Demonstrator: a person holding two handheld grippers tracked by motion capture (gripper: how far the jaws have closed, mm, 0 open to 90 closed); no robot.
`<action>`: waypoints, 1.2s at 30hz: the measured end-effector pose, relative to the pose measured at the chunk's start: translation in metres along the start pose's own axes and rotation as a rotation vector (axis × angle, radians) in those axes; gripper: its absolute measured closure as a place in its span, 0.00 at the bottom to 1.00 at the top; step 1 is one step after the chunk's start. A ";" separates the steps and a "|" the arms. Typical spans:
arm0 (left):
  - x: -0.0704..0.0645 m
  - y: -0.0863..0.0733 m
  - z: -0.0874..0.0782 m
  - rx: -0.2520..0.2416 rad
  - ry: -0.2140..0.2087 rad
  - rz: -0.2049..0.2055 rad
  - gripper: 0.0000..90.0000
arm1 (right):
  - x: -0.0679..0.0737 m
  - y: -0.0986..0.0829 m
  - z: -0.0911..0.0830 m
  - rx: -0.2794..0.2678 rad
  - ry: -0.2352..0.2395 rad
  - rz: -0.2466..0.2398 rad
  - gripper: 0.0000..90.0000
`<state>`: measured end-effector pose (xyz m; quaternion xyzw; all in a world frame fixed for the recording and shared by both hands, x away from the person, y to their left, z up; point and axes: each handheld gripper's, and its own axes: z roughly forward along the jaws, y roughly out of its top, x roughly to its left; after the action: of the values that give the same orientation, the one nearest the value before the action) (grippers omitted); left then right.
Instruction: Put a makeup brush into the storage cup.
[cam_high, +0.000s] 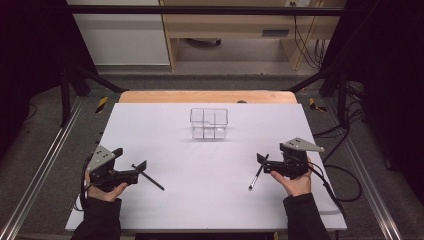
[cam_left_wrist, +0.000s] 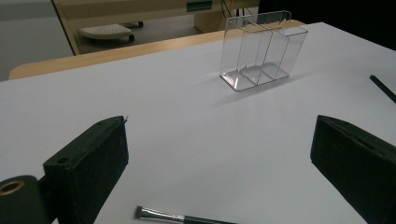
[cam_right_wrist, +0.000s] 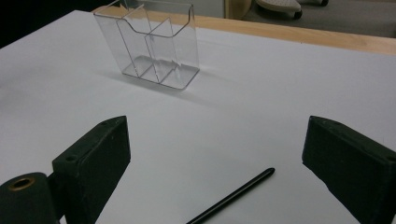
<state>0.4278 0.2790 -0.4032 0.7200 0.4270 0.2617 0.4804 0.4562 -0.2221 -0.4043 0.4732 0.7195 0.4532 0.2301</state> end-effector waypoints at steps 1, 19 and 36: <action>0.000 0.000 0.000 0.002 -0.002 0.001 0.04 | 0.001 -0.001 0.002 0.008 0.000 -0.002 0.09; -0.006 0.001 0.002 0.002 -0.011 0.013 0.04 | 0.008 -0.023 0.030 0.164 -0.054 0.022 0.16; -0.012 -0.001 0.007 0.019 -0.024 0.027 0.04 | -0.001 -0.042 0.048 0.261 -0.107 0.043 0.32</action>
<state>0.4271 0.2659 -0.4061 0.7332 0.4140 0.2554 0.4751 0.4733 -0.2078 -0.4646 0.5380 0.7486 0.3349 0.1948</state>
